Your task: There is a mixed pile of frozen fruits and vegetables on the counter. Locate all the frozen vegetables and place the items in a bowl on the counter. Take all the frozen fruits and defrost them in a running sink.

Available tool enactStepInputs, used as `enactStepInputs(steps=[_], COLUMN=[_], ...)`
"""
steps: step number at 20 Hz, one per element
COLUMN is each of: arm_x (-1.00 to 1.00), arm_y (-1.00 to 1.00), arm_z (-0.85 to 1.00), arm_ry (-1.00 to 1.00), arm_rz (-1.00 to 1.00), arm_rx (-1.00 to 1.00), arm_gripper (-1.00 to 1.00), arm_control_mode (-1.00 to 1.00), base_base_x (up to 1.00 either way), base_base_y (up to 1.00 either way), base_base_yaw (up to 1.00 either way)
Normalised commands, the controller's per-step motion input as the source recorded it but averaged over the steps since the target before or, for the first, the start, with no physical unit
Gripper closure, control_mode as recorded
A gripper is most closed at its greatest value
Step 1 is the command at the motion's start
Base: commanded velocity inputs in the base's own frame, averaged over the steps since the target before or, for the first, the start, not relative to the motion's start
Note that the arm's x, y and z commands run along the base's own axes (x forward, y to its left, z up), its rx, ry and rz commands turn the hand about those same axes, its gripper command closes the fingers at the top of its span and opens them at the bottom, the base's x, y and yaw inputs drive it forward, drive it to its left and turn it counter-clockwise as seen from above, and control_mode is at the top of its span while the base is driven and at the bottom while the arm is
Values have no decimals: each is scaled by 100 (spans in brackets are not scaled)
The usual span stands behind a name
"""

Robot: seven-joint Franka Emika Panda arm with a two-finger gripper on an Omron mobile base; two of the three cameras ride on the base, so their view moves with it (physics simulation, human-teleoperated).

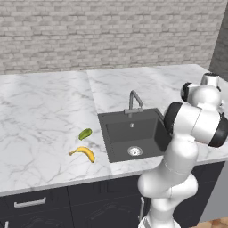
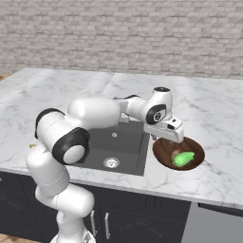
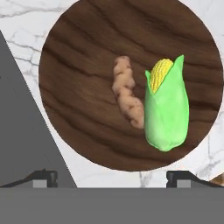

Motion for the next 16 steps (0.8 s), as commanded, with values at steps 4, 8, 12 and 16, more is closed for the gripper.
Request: enactStepInputs(steps=[4,8,12,16], arm_x=[-3,5,4,0], arm_y=[53,61,62,61], arm_z=[-5,0,0,0], arm_ry=[3,3,3,1], arm_rz=[9,2,3,3], arm_rx=[-2,-5,-2,0], arm_gripper=[-100,-100,-100,-100], arm_control_mode=[-100,-100,-100,-100], base_base_x=[0,0,0,0], base_base_y=[0,0,0,0], base_base_yaw=[0,0,0,0])
